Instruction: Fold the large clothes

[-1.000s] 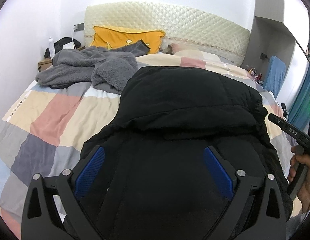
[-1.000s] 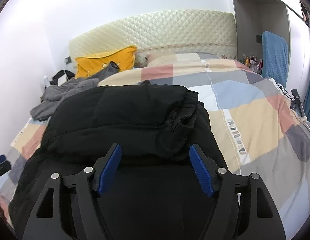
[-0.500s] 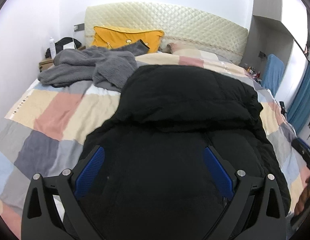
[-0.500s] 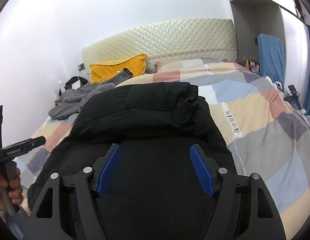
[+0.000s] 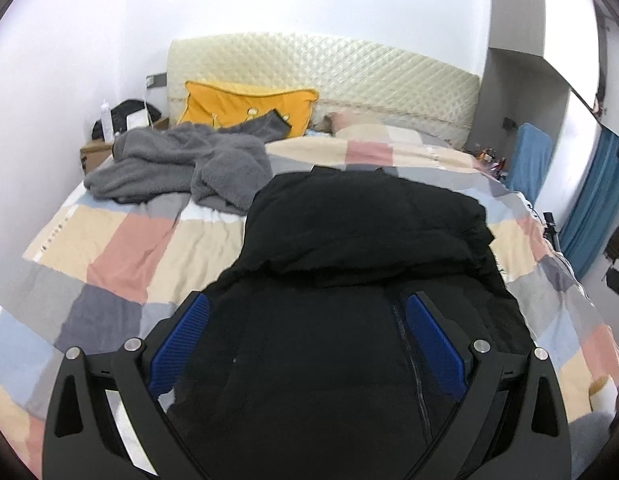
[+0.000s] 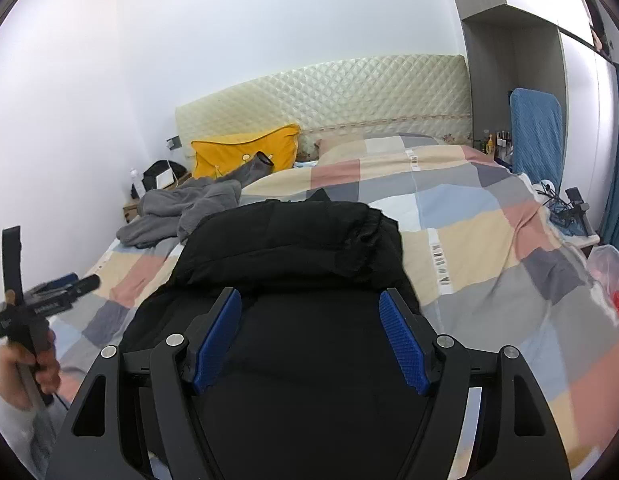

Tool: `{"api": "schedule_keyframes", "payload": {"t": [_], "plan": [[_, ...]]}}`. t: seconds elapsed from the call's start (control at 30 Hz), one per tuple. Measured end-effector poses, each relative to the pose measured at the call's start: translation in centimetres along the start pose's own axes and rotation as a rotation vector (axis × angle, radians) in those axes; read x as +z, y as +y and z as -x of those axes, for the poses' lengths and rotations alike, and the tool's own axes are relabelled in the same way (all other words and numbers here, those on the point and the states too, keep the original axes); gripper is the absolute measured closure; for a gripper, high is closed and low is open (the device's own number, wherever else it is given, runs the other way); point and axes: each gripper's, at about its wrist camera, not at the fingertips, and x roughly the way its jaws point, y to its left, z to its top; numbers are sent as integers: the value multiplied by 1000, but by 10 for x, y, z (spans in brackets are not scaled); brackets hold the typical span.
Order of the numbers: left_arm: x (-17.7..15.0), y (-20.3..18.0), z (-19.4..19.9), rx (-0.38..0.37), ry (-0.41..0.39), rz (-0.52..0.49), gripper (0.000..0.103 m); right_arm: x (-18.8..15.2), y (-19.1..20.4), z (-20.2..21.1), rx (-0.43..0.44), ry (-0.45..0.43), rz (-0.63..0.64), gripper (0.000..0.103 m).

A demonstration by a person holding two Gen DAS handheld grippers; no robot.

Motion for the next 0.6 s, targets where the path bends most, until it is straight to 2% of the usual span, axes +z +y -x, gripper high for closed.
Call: {"api": "schedule_keyframes", "payload": {"t": [0.17,0.3,0.4,0.5,0.6], "plan": [[19,15,41,-36,-3,-52,4,13,-33,28,23,63,-25,31],[31,38,67,0,-39,-99,4,13,-61,43,32,172,-40,31],[37,61,69,-43,19,-89,4,11,-76,47,39,266,-43,31],[40,83,67,-34,70,-65,4,9,-88,52,50,309,-71,31],[38,116,66,-23,122,0,4,7,-100,50,80,351,-125,30]]}}
